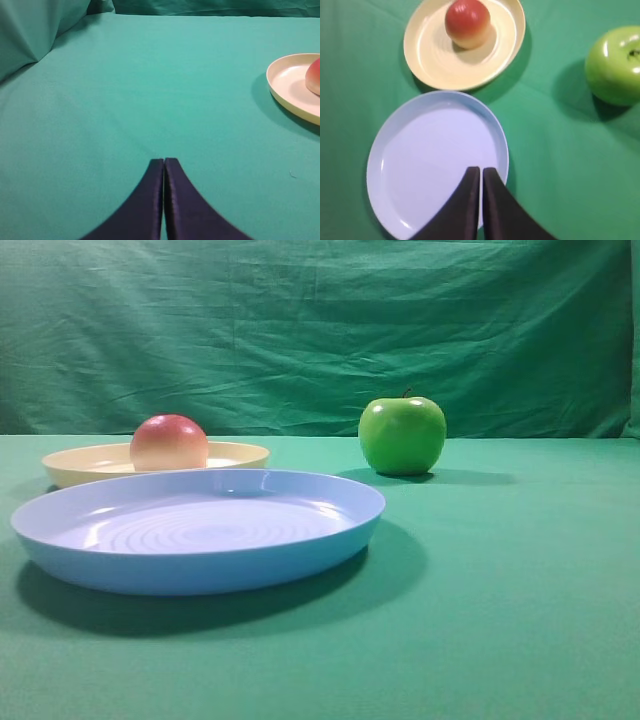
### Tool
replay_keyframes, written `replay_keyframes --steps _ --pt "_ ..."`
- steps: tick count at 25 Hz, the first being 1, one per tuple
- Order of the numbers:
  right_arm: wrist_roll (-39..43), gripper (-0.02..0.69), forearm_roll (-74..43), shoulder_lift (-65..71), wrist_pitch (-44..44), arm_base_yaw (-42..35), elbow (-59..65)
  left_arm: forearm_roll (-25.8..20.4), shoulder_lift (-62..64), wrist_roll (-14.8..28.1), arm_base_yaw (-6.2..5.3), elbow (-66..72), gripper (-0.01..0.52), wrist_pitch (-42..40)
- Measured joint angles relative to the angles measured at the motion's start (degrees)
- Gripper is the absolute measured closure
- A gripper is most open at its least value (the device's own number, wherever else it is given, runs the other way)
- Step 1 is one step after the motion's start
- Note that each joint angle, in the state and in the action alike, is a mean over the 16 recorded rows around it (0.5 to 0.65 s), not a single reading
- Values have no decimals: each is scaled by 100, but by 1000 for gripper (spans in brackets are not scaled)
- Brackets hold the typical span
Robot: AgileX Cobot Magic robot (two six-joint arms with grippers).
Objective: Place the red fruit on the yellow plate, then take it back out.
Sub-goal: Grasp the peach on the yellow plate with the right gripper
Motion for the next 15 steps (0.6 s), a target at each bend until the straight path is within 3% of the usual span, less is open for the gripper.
replay_keyframes --steps 8,15 --pt "-885 651 730 599 -1256 5 -358 0 0 0 0 0 514 0" --pt "-1612 568 958 1271 -1264 98 -1005 0 0 0 0 0 514 0"
